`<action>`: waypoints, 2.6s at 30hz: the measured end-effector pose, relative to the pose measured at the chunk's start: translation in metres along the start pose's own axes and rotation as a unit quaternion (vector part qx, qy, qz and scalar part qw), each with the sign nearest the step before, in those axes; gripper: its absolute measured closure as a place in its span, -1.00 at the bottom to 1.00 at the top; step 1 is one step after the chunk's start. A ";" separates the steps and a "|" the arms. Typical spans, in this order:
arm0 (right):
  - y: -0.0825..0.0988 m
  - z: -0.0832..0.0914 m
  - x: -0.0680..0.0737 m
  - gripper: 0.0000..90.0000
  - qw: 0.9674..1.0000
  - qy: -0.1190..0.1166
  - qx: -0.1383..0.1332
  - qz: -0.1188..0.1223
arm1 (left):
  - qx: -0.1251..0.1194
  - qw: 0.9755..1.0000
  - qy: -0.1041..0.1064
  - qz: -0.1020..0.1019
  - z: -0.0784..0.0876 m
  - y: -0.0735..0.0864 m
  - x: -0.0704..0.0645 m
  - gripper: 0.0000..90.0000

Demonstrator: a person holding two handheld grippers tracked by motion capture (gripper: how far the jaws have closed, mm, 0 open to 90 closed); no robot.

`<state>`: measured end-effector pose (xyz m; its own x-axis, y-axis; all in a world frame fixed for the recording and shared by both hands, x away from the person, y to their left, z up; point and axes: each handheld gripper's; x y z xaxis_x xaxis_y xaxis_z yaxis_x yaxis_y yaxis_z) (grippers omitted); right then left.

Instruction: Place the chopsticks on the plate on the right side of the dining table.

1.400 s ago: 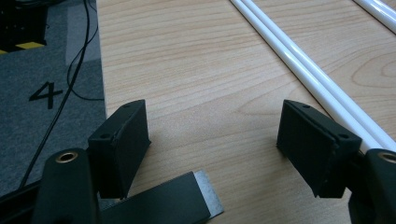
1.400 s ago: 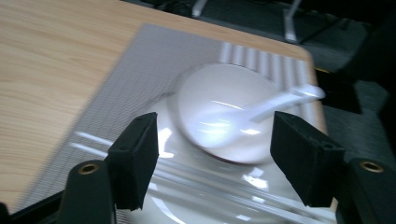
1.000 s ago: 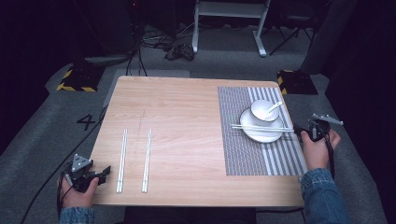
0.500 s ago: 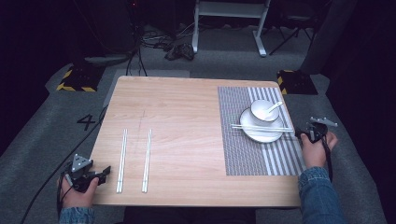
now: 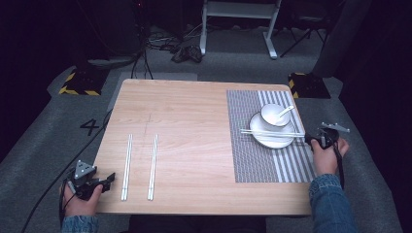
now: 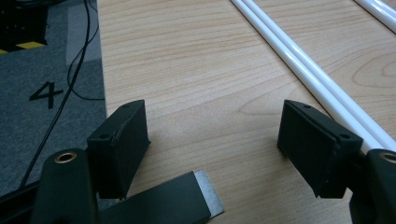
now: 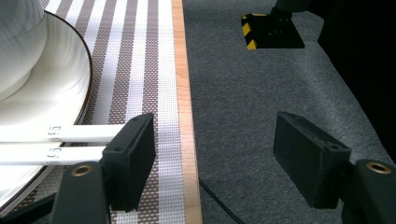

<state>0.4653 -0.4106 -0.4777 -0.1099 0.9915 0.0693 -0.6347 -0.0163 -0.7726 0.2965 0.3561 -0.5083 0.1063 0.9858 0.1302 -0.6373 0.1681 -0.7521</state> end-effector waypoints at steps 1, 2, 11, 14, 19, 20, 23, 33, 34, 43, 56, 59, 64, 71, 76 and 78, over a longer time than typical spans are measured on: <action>0.000 0.000 0.000 -0.34 1.000 0.001 -0.001 0.000 | 0.000 1.000 0.000 0.000 0.000 0.000 0.000 -0.46; 0.000 0.001 0.000 -0.34 1.000 0.005 -0.002 -0.001 | 0.000 1.000 0.000 0.000 0.000 0.000 0.000 -0.46; -0.006 0.018 0.007 -0.35 1.000 0.006 -0.027 0.014 | -0.001 1.000 -0.001 0.000 0.000 0.000 0.000 -0.46; -0.009 0.027 0.015 -0.35 0.999 -0.007 -0.041 0.021 | -0.001 1.000 -0.001 0.001 0.000 0.000 0.000 -0.46; -0.014 0.049 0.035 -0.37 0.997 -0.049 -0.052 0.041 | -0.001 1.000 0.000 0.001 0.000 0.001 0.000 -0.46; -0.016 0.054 0.039 -0.38 0.996 -0.058 -0.051 0.046 | -0.001 1.000 -0.001 0.000 0.000 0.001 0.000 -0.46; -0.018 0.068 0.053 -0.43 0.993 -0.084 -0.041 0.068 | -0.002 1.000 0.000 0.000 0.001 0.001 0.000 -0.46; -0.004 0.106 0.084 -0.47 0.979 -0.168 0.000 0.120 | -0.002 1.000 0.001 -0.002 0.001 0.001 0.000 -0.46; -0.002 0.108 0.086 -0.47 0.977 -0.174 0.007 0.126 | -0.001 1.000 0.001 -0.001 0.001 0.001 0.000 -0.46; 0.019 0.120 0.096 -0.49 0.963 -0.215 0.033 0.157 | 0.010 1.000 0.006 0.000 0.004 -0.003 0.001 -0.38; 0.070 0.114 0.084 -0.44 0.951 -0.250 0.065 0.171 | -0.004 1.000 0.012 0.002 0.012 -0.005 -0.001 -0.38; 0.076 0.114 0.083 -0.45 0.950 -0.243 0.060 0.185 | -0.002 1.000 0.013 0.001 0.012 -0.006 -0.002 -0.39; 0.095 0.111 0.076 -0.41 0.949 -0.241 0.048 0.196 | -0.003 1.000 0.014 0.001 0.011 -0.005 -0.002 -0.39; 0.110 0.092 0.073 -0.43 0.946 -0.258 0.061 0.189 | 0.002 1.000 0.019 -0.008 0.007 -0.005 -0.008 -0.39; 0.106 0.085 0.076 -0.50 0.947 -0.257 0.055 0.185 | 0.004 1.000 0.020 -0.012 0.006 -0.005 -0.010 -0.40; 0.106 0.082 0.076 -0.54 0.948 -0.261 0.050 0.177 | 0.005 1.000 0.020 -0.013 0.005 -0.005 -0.009 -0.40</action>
<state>0.3268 -0.3470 -0.5028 -0.6754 0.7240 0.1401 -0.5547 -0.3736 -0.7434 0.2946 0.3463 -0.5022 0.1534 0.9804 0.1235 -0.6421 0.1938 -0.7417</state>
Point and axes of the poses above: each handheld gripper's, and its own axes: z roughly backward along the jaws, y roughly out of its underside, x roughly to its left, and after that the axes turned 13 degrees about -y, right-handed
